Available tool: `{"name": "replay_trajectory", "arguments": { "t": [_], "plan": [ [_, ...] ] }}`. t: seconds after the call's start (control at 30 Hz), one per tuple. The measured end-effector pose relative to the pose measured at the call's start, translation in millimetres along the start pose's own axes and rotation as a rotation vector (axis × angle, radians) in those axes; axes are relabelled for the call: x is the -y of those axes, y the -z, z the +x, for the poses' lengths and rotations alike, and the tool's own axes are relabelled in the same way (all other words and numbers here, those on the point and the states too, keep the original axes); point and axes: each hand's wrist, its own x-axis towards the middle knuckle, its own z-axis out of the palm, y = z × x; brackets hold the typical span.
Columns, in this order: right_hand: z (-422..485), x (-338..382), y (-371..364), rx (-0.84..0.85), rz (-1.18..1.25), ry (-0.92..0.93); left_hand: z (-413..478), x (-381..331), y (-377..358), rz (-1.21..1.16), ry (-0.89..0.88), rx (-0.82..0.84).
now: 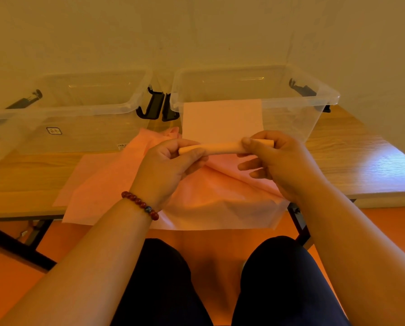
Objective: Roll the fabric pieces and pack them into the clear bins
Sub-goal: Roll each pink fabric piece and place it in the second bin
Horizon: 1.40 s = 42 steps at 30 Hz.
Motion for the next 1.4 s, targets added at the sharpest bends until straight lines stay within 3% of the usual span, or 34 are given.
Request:
{"name": "replay_trajectory", "arguments": {
  "t": [0.37, 0.57, 0.83, 1.03, 1.27, 1.4],
  "plan": [
    [-1.9, 2.9, -4.9, 0.024, 0.051, -0.021, -0.6, -0.2, -2.9, 0.134, 0.012, 0.122],
    [-2.6, 2.8, -2.9, 0.037, 0.119, -0.046, 0.5, 2.3, -4.2, 0.168, 0.005, 0.108],
    [-2.8, -0.1, 1.8, -0.014, -0.013, 0.008, 2.2, -1.2, -3.0, 0.077, 0.025, 0.043],
    [-3.4, 2.8, -2.2, -0.031, 0.086, -0.066, 1.1, -0.7, -5.3, 0.042, 0.015, -0.055],
    [0.4, 4.1, -3.6, -0.072, 0.093, -0.058, -1.8, -2.0, -3.8, 0.002, 0.065, -0.013],
    [-2.7, 4.2, 1.9, 0.021, 0.141, -0.049, -2.8, -3.2, -0.5, -0.058, 0.101, 0.026]
  ]
}}
